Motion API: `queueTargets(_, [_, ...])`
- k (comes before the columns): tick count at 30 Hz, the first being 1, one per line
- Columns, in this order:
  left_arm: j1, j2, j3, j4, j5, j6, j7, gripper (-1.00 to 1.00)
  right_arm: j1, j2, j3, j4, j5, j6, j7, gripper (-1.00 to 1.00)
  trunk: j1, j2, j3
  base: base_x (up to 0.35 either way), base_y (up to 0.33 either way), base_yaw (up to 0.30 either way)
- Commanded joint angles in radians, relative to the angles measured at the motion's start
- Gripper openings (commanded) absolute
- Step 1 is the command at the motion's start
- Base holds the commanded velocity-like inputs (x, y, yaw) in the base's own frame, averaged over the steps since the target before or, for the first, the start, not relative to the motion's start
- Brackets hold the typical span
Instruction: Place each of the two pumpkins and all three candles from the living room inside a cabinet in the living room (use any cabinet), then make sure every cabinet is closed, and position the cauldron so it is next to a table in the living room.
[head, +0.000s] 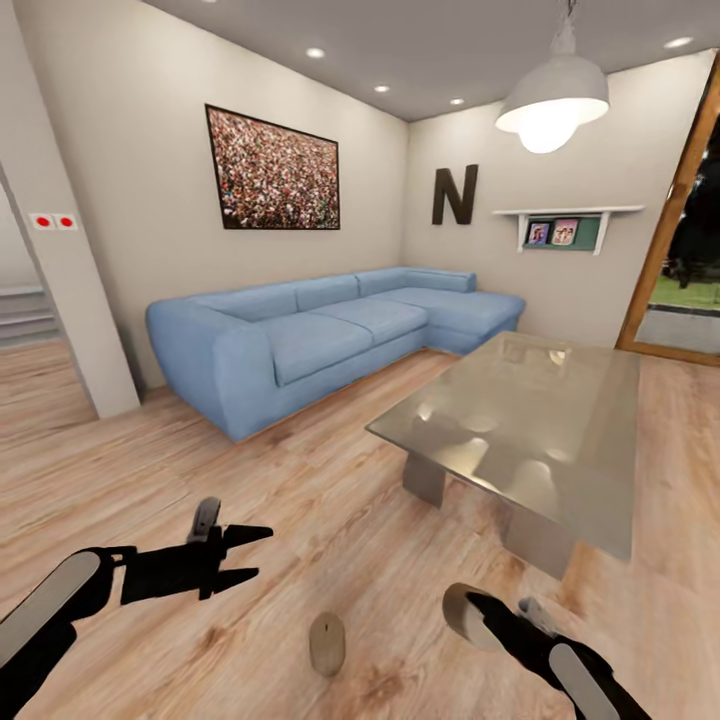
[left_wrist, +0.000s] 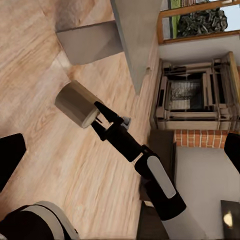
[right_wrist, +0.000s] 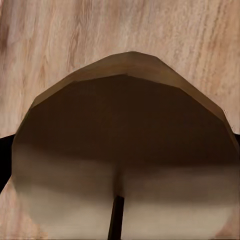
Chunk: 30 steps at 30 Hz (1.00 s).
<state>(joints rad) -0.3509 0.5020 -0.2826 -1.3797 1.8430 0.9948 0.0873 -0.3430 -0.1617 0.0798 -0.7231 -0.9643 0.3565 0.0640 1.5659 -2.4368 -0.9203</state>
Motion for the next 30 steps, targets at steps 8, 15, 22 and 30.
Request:
queueTargets(8, [-0.002, -0.025, 0.001, -0.001, -0.22, -0.033, 0.128, 1.0, -0.001, -0.064, -0.002, 0.042, 0.0, 0.115, 0.314, -1.0, 0.0, 0.0, -0.001, 0.0, 0.0, -0.29])
queueTargets(15, [-0.008, -0.183, -0.004, -0.001, -0.283, -0.089, 0.526, 1.0, -0.001, -0.09, -0.001, 0.045, 0.012, 0.158, 0.504, -1.0, 0.0, 0.0, -0.001, 0.0, 0.0, -0.134])
queueTargets(22, [-0.01, -0.321, -0.001, 0.0, -0.547, -0.094, 0.61, 1.0, -0.001, -0.103, 0.004, 0.045, 0.051, 0.162, 0.684, -1.0, 0.0, 0.0, -0.001, 0.0, 0.0, -0.005])
queueTargets(30, [-0.01, -0.335, -0.003, 0.029, -0.561, -0.095, 0.608, 1.0, -0.001, -0.106, 0.006, 0.045, 0.079, 0.167, 0.826, -1.0, 0.0, 0.0, -0.001, 0.0, 0.0, 0.0])
